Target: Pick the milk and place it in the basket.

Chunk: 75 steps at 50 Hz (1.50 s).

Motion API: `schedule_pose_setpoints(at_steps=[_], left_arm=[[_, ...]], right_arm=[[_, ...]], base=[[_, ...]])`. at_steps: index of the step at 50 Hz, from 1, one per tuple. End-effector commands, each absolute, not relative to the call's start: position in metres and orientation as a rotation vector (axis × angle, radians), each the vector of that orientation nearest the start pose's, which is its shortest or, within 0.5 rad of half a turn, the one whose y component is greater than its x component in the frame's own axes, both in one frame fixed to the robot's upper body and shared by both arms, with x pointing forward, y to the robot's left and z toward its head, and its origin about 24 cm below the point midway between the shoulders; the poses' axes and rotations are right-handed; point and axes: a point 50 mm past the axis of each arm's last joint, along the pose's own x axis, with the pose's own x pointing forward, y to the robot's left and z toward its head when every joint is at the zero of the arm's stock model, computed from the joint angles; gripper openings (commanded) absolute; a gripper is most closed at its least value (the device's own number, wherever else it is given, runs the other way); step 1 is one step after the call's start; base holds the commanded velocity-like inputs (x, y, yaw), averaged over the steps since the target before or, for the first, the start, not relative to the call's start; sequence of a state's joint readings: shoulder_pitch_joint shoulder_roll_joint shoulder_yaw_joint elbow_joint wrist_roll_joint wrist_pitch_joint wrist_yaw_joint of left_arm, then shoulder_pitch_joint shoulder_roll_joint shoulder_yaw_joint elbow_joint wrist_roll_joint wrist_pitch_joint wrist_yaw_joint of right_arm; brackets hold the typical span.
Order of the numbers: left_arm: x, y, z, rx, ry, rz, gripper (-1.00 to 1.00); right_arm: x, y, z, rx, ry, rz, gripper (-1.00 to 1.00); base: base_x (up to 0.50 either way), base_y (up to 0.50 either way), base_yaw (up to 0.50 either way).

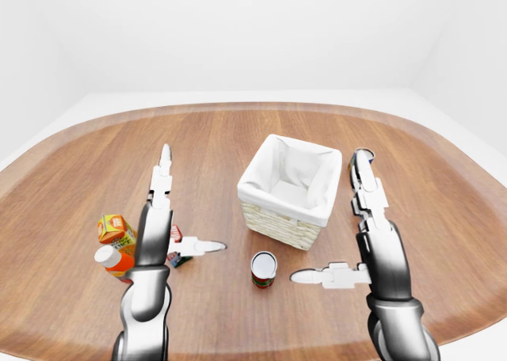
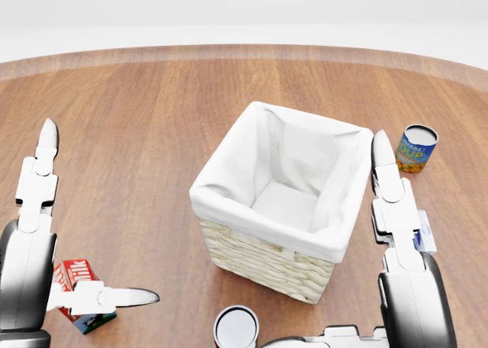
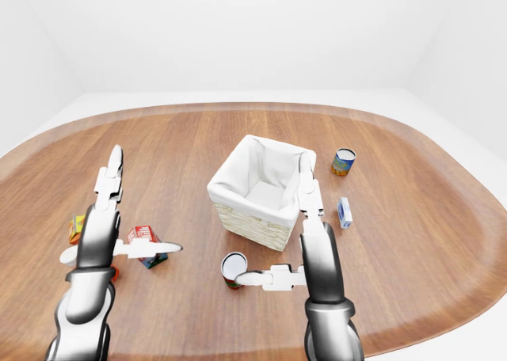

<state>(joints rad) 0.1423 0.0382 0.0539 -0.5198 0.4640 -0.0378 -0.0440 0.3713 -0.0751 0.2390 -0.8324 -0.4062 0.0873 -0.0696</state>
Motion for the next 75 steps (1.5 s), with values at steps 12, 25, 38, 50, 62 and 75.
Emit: schedule_pose_setpoints(at_steps=[12,25,38,50,62,75], left_arm=[[0.228,0.183,0.112,0.606,-0.321,0.171,1.00],[0.223,0.187,0.101,0.614,-0.263,0.171,1.00],[0.223,0.195,0.099,0.608,-0.246,0.193,1.00],[0.228,0.201,0.094,0.609,-0.229,0.229,1.00],[0.236,0.200,0.088,0.594,-0.210,0.210,1.00],[0.243,0.204,0.077,0.605,-0.166,0.222,1.00]], right_arm=[[0.163,-0.131,0.148,-0.352,-0.406,-0.034,1.00],[0.164,-0.131,0.149,-0.354,-0.410,-0.038,1.00],[0.164,-0.131,0.148,-0.354,-0.408,-0.039,1.00],[0.164,-0.131,0.149,-0.355,-0.412,-0.043,1.00],[0.163,-0.132,0.151,-0.352,-0.421,-0.045,1.00],[0.162,-0.133,0.154,-0.347,-0.432,-0.052,1.00]], base=[[0.00,0.00,0.00],[0.00,0.00,0.00],[0.00,0.00,0.00],[0.00,0.00,0.00],[0.00,0.00,0.00],[0.00,0.00,0.00]])
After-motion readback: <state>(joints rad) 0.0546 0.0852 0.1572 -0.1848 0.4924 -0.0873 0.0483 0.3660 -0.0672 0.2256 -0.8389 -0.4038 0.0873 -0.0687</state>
